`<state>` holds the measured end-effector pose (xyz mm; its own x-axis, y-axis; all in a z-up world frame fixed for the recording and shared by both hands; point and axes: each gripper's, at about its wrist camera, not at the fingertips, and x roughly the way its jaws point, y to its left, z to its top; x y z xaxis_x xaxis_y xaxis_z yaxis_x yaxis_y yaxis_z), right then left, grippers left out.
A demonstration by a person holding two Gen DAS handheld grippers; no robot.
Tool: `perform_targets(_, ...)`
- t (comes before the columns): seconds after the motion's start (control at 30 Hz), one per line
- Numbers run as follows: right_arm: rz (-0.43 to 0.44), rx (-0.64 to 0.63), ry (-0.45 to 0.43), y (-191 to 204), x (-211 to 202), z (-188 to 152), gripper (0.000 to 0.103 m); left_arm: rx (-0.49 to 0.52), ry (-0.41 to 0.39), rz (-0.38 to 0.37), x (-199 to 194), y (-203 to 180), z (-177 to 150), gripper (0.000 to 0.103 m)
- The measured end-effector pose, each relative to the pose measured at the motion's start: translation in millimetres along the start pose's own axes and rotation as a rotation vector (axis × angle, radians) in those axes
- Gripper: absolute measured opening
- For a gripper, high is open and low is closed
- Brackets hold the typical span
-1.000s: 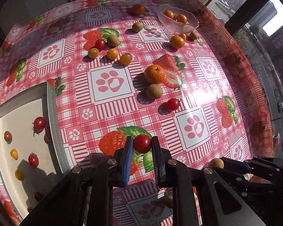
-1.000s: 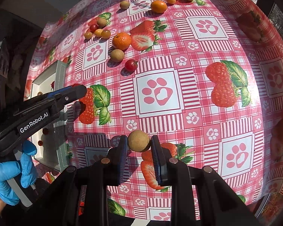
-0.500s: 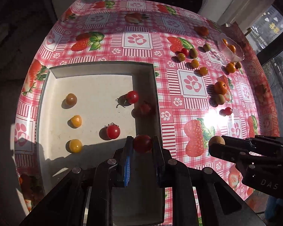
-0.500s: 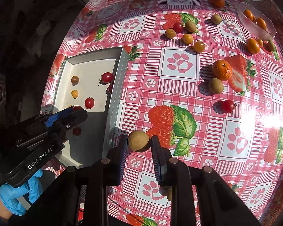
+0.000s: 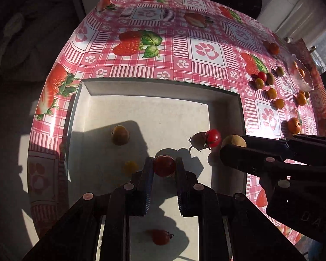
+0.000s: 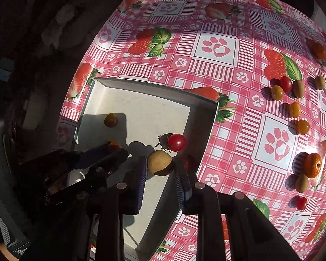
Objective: Organize fruits
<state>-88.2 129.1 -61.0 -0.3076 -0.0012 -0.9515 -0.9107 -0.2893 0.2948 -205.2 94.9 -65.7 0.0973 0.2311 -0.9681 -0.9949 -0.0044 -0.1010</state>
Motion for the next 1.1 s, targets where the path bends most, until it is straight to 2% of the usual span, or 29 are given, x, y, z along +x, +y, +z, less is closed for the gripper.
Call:
perform_targets(0.23, -0.039, -0.006, 0.02, -4.7, 21.9, 29.7, 0.029, 0.018, 0.047, 0.014, 20.8, -3.7, 7.6, 0.021)
perform_targets(0.53, -0.066, -0.017, 0.088, -8.9, 51.9, 34.8, 0.03, 0.035, 0.057, 0.03, 27.5, -5.5, 8.7, 0.021)
perform_targets(0.57, -0.062, -0.016, 0.095, -9.4, 53.2, 34.3, 0.032, 0.032, 0.057, 0.028, 27.5, -4.8, 8.7, 0.021)
perform_targets(0.67, -0.031, -0.023, 0.099, -7.9, 52.5, 33.1, 0.049, 0.021, 0.065, 0.031, 28.6, -3.7, 12.1, 0.022)
perform_targets(0.7, -0.024, -0.029, 0.091, -5.5, 50.3, 33.0, 0.057, 0.015, 0.061, 0.032, 27.5, -2.4, 12.1, 0.023)
perform_targets(0.73, -0.019, -0.034, 0.087, -3.1, 47.8, 33.0, 0.063, 0.002, 0.062, 0.028, 26.2, -0.6, 12.0, 0.03)
perform_targets(0.8, -0.01, -0.035, 0.08, 1.8, 44.1, 33.6, 0.069, -0.014, 0.049, 0.045, 20.6, 2.0, 12.3, 0.083)
perform_targets(0.87, 0.004, -0.029, 0.072, 1.3, 36.0, 33.9, 0.073, -0.006, -0.003, 0.083, 8.1, 1.3, 10.3, 0.087)
perform_targets(1.0, 0.016, -0.016, 0.048, -0.4, 10.7, 29.3, 0.08, -0.021, 0.008, 0.075, -4.9, 1.9, 6.3, 0.087)
perform_targets(1.03, 0.019, -0.013, 0.045, 0.1, 5.6, 27.4, 0.082, -0.021, 0.009, 0.084, -7.2, 1.8, 4.5, 0.09)
perform_targets(1.07, 0.016, -0.014, 0.039, 2.3, -0.7, 22.4, 0.082, -0.022, 0.014, 0.099, -10.8, 1.5, 2.2, 0.103)
perform_targets(1.1, 0.004, -0.018, 0.035, 4.0, -6.5, 17.3, 0.084, -0.021, 0.008, 0.099, -14.4, 1.2, -0.8, 0.103)
